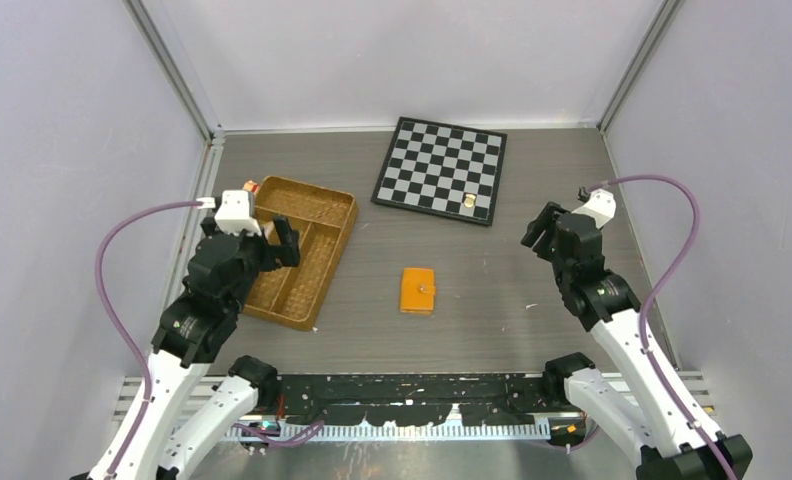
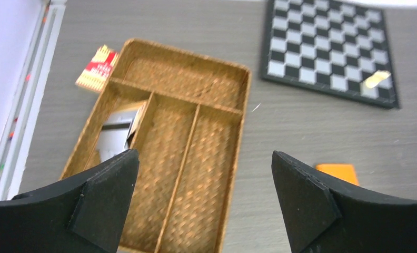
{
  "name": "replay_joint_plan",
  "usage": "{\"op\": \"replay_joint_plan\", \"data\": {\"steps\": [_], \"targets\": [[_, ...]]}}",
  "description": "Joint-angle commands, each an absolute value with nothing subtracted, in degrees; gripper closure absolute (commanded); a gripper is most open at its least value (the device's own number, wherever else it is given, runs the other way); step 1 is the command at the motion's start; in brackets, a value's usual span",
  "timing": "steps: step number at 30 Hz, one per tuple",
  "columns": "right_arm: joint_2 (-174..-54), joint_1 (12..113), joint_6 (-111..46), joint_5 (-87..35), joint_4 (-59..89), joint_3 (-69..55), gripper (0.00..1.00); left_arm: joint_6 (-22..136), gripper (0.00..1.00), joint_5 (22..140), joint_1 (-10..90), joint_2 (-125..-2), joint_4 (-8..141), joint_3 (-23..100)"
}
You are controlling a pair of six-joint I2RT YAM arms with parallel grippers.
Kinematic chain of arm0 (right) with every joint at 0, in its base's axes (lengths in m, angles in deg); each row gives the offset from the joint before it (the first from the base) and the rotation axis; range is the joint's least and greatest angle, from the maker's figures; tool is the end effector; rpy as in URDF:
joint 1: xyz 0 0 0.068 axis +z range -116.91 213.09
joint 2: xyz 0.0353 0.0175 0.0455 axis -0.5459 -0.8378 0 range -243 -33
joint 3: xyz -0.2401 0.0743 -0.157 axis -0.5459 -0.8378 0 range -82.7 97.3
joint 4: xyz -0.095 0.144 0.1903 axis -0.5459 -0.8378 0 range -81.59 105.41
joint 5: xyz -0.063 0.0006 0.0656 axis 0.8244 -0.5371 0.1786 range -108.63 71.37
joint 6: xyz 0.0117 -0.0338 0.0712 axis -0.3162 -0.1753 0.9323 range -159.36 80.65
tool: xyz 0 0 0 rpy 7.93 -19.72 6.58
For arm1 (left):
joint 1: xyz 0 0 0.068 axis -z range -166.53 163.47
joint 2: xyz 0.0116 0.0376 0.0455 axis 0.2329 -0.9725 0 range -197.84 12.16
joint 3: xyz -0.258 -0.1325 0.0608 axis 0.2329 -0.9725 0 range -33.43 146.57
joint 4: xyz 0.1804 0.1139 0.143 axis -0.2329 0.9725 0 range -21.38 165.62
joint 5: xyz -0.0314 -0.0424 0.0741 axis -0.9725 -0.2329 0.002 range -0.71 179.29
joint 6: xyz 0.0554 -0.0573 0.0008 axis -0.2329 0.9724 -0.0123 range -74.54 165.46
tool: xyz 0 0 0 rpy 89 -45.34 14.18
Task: Put the credit cards into the card holder
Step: Reset both arms
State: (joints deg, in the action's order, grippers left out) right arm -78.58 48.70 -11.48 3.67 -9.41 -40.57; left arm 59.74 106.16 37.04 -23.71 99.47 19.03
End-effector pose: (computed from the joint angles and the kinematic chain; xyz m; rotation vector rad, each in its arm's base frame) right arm 0.1829 0.0241 0.2997 0.4505 1.9746 0.0770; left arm 0.1316 -0.0357 0.3741 -0.0611 1.8124 -0.2017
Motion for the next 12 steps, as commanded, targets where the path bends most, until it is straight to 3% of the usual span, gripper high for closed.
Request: {"op": "replay_joint_plan", "data": {"steps": [1, 12], "targets": [[-75.39, 48.75, -14.53, 7.73, -1.33, -42.07, 0.34, 57.37, 0.00, 110.33, 37.11, -21.75, 102.94, 16.22], [-75.73, 48.76, -14.61, 8.74, -1.13, -41.82, 0.35, 56.45, 0.00, 107.69, 37.11, -22.81, 101.75, 16.57]]}}
